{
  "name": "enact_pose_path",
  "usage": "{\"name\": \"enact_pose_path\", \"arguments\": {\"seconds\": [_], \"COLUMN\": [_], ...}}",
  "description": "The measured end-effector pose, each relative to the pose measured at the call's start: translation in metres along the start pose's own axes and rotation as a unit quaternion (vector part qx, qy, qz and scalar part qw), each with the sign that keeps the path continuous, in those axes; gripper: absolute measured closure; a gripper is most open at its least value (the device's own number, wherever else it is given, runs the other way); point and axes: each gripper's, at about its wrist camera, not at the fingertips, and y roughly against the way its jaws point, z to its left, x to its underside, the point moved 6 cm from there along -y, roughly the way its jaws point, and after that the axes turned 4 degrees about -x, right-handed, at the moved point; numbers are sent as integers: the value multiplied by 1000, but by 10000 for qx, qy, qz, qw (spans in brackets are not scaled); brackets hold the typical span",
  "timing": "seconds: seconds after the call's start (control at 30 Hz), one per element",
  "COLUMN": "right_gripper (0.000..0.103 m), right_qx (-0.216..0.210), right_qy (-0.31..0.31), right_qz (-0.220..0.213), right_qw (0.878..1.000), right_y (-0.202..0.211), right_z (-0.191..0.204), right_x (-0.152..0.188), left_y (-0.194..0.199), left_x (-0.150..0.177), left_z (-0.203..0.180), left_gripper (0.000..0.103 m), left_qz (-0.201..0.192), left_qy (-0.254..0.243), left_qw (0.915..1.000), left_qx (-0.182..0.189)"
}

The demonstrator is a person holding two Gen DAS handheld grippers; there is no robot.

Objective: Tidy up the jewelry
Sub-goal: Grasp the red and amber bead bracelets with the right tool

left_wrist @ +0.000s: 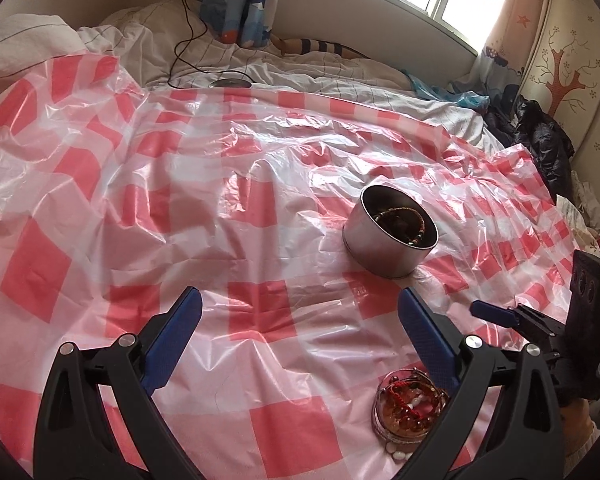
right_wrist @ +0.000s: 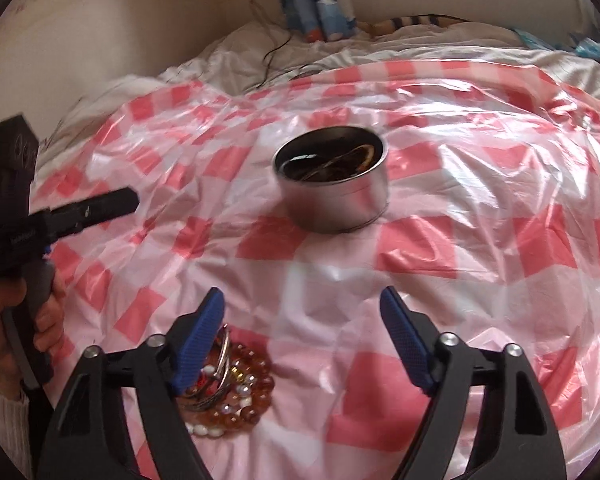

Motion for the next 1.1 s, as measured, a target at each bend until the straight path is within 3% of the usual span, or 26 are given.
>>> {"name": "enact_pose_path", "arguments": {"seconds": [0.07, 0.13, 0.27, 0.43, 0.53, 0.73, 0.93, 1.1], "right_gripper": [53, 53, 50, 39, 36, 33, 36, 63], "right_qx": [-116, -202, -51, -35, -95, -175, -403, -783], "right_qy": [287, 444, 295, -608, -849, -790, -23, 350], "right_qz": [242, 341, 163, -121, -260, -248, 91, 426], "right_qw": [9992, 9982, 9994, 9981, 9960, 9964, 9991, 9954], "right_y": [-5, -3, 11, 27, 34, 35, 26, 10], "right_z": [10, 15, 0, -39, -48, -42, -9, 17], "right_x": [7, 10, 4, -7, -12, -13, -6, 8], "left_y": [3, 5, 3, -10, -17, -22, -18, -8], "left_x": [4, 9, 27, 47, 55, 71, 61, 38], "left_z": [-4, -15, -51, -86, -94, -98, -74, -28], "left_gripper": [9, 9, 9, 9, 9, 23, 23, 23], "left_qz": [26, 37, 156, 417, 552, 961, 839, 458], "left_qy": [-85, -327, -1090, -1530, -1588, -1531, -1208, -426], "left_qw": [9995, 9974, 9858, 9728, 9698, 9609, 9717, 9887], "left_qx": [308, 643, 1266, 1690, 1767, 2099, 1848, 1362]}}
